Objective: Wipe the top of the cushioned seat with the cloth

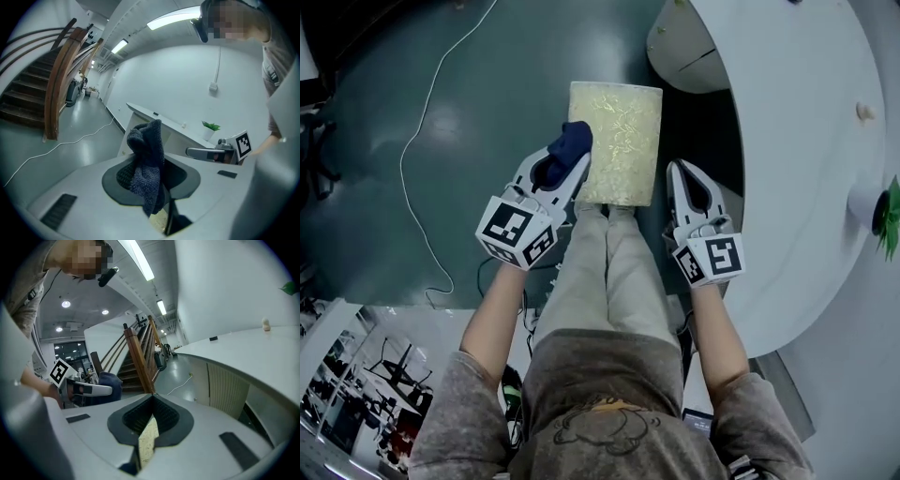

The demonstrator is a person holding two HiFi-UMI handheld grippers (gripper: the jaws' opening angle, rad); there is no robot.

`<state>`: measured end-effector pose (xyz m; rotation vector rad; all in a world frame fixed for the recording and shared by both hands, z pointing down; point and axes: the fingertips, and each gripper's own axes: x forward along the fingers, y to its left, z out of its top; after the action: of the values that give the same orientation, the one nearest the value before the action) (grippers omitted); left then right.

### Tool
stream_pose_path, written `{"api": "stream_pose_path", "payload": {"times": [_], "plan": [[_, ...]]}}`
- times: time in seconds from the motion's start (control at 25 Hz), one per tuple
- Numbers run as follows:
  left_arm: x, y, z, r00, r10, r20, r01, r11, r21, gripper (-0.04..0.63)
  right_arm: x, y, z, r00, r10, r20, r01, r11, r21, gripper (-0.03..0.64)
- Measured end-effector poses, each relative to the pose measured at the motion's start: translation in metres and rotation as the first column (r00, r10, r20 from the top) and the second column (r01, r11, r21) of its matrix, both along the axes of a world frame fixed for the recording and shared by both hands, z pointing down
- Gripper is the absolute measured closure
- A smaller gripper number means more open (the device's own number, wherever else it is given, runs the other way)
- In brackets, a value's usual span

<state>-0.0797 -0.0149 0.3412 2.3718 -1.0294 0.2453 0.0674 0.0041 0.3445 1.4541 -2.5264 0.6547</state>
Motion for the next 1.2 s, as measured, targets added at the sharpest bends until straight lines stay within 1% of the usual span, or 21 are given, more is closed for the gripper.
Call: {"api": "stream_pose_path", "payload": {"times": [0.28, 0.48, 0.6, 0.8, 1.0, 1.2], "plan": [[-0.001, -0.001, 0.052, 1.0, 0.017, 0.011, -0.017, 0.999, -0.046, 0.497, 0.001, -0.006, 0.039, 1.0, 0.024, 0.011, -0.023, 0.999, -0.03, 0.618], [0.001, -0.002, 0.077, 0.999, 0.042, 0.015, -0.04, 0.997, -0.069, 0.497, 0.003, -0.005, 0.054, 0.999, 0.031, 0.013, -0.03, 0.998, -0.051, 0.618], [0.0, -0.009, 0.089, 0.998, 0.05, 0.032, -0.048, 0.996, -0.074, 0.497, 0.003, -0.005, 0.059, 1.0, 0.027, 0.01, -0.026, 0.998, -0.061, 0.618], [-0.005, -0.025, 0.114, 0.996, 0.044, 0.075, -0.038, 0.996, -0.087, 0.497, 0.002, -0.007, 0.063, 1.0, 0.014, 0.0, -0.014, 0.998, -0.066, 0.618], [-0.013, -0.046, 0.146, 0.993, 0.043, 0.11, -0.03, 0.993, -0.117, 0.497, 0.001, -0.013, 0.067, 1.0, 0.008, -0.004, -0.009, 0.997, -0.077, 0.618], [-0.023, -0.074, 0.181, 0.99, 0.007, 0.139, 0.013, 0.989, -0.147, 0.497, 0.003, -0.02, 0.074, 1.0, 0.01, -0.003, -0.01, 0.996, -0.084, 0.618]]}}
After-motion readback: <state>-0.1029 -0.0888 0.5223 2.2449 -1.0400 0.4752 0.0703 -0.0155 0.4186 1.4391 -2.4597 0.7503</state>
